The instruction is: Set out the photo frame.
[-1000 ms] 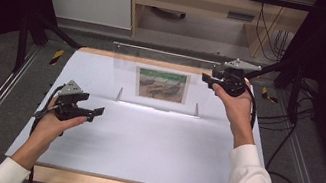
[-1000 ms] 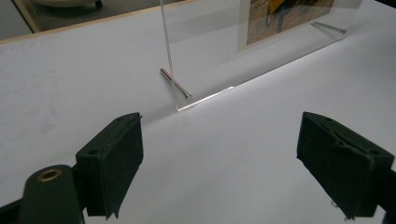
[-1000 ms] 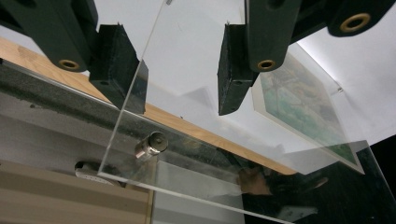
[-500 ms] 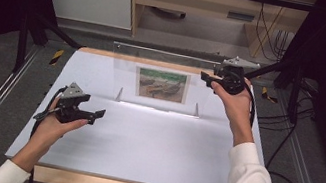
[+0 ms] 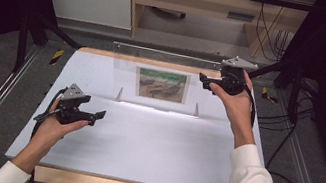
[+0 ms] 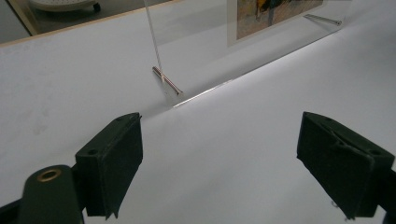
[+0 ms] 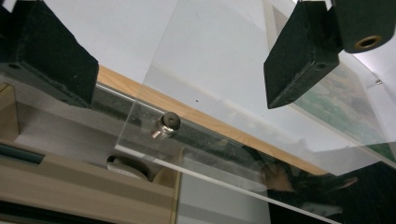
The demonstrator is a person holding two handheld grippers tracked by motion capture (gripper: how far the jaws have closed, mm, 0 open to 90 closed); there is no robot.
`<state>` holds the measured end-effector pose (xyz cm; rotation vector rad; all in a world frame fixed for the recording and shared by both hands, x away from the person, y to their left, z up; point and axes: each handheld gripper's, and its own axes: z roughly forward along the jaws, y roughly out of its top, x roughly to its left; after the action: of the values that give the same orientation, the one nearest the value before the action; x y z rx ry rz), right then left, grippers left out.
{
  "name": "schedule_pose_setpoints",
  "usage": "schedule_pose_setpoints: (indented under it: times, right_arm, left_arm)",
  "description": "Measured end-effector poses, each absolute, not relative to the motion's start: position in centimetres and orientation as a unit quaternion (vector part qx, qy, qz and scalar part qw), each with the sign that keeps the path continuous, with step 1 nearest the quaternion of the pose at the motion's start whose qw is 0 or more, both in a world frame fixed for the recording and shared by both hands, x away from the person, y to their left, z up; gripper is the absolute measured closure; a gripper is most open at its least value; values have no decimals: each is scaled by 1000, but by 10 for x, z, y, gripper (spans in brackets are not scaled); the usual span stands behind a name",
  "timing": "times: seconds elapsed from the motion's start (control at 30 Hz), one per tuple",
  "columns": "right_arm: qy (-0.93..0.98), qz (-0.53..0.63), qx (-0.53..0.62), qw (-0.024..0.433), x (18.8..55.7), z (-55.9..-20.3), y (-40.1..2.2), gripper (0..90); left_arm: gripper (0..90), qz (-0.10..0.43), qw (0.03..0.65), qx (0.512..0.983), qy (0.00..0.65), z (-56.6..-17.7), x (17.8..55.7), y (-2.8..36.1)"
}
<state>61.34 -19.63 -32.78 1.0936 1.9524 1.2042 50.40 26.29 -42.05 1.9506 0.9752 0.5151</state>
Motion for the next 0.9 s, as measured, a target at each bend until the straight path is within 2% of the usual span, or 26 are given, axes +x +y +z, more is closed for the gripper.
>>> schedule_pose_setpoints:
  times: [0.17, 0.9]
  right_arm:
    - [734, 451, 414, 296, 609, -325, -198, 70]
    - [727, 443, 426, 306, 577, -308, -204, 59]
  left_arm:
    - [139, 210, 436, 781, 395, -421, 504, 263]
    - [124, 218, 432, 778, 401, -425, 498, 265]
